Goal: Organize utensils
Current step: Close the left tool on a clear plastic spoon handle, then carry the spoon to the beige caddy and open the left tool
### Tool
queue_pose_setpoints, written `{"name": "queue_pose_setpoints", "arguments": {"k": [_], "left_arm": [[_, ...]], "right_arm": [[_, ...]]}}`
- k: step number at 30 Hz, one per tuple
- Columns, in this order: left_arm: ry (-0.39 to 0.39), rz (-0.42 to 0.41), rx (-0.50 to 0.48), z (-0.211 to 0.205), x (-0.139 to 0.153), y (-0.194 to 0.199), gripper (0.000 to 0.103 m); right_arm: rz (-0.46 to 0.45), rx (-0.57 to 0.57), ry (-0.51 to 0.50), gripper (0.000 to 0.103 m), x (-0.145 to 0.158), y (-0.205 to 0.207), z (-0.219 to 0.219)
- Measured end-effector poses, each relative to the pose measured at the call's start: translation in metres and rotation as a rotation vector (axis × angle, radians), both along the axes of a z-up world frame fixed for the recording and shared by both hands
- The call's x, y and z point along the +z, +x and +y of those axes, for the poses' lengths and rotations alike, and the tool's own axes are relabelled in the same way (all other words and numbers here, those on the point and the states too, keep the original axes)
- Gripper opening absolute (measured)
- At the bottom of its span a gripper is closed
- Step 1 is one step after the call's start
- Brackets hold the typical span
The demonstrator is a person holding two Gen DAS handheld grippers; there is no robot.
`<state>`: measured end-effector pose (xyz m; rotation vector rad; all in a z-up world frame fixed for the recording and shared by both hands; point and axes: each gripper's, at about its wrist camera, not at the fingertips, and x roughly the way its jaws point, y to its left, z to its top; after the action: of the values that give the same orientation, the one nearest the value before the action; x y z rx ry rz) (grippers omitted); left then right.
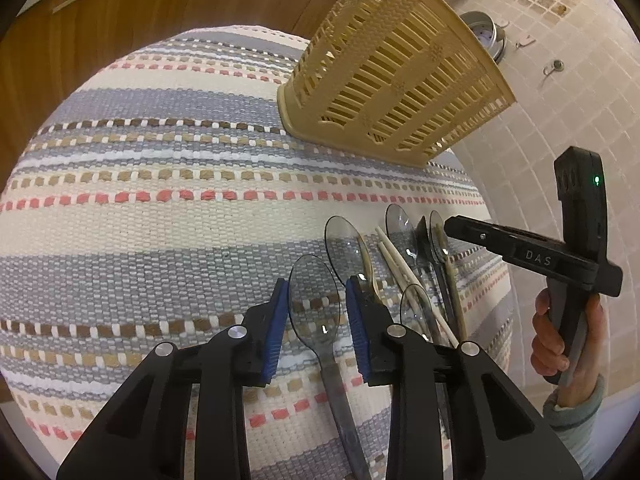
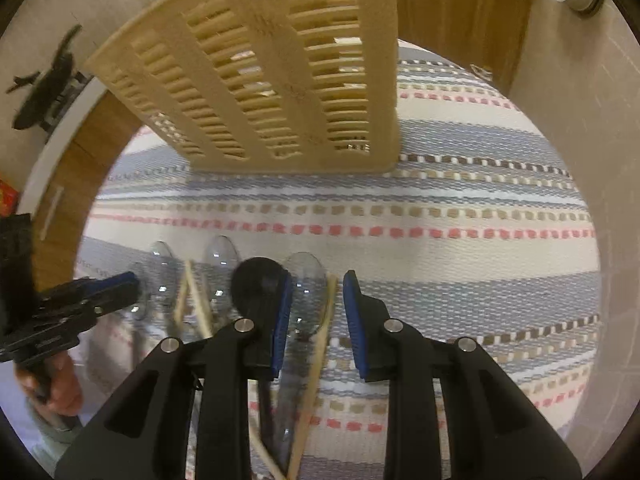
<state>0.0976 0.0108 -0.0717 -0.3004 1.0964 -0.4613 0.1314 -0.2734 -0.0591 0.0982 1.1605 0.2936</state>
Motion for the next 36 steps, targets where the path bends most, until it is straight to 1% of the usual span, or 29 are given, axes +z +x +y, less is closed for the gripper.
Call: {"name": "queue_pose_setpoints", "arguments": {"k": [3,6,8,10,11,12,15,21,26,30,31,36], "left_arm": [[0.004,-0.003,-0.004,-0.004,0.001,0.0,0.027],[0.002,-0.001,0.007,-0.008,0.002,0.002,0.025],[0.0,0.008,0.008,-0.011,0.0,0.003,0.02],[0.009,0.011,0.01,-0.012,-0.002,0.004,0.009],[0.014,0.008,0.014,-0.013,-0.002,0.004,0.007],[0.014,0.009,0.012,-0.014,-0.003,0.005,0.003],[-0.003,0.005,0.0,-0.018,-0.005,0.006,0.0],[-0.035,-0.049,-0.023,-0.023,0.0,-0.007,0.0],[-0.061,-0.136,-0.019,-0.018,0.017,-0.021,0.0],[-0.045,-0.224,-0.007,-0.014,0.033,-0.023,0.0],[-0.039,-0.258,-0.002,-0.014,0.04,-0.027,0.0],[-0.021,-0.422,0.031,-0.01,0.071,-0.041,0.0]], "right_arm": [[0.008,0.01,0.001,0.024,-0.002,0.0,0.002],[0.045,0.029,-0.004,0.024,-0.01,0.005,0.008],[0.058,0.035,-0.004,0.024,-0.016,0.007,0.01],[0.041,0.04,-0.019,0.024,-0.016,0.007,0.012],[0.037,0.041,-0.021,0.021,-0.016,0.006,0.013],[0.033,0.048,-0.032,0.009,-0.017,0.005,0.014],[0.003,0.058,-0.047,0.002,-0.015,-0.001,0.02],[-0.07,0.05,-0.057,0.001,0.0,-0.016,0.022],[-0.133,0.034,-0.037,0.001,0.018,-0.029,0.011],[-0.17,0.013,-0.014,0.001,0.031,-0.036,-0.006],[-0.182,0.01,-0.014,0.001,0.035,-0.039,-0.009],[-0.301,-0.021,0.022,0.001,0.063,-0.058,-0.022]]}}
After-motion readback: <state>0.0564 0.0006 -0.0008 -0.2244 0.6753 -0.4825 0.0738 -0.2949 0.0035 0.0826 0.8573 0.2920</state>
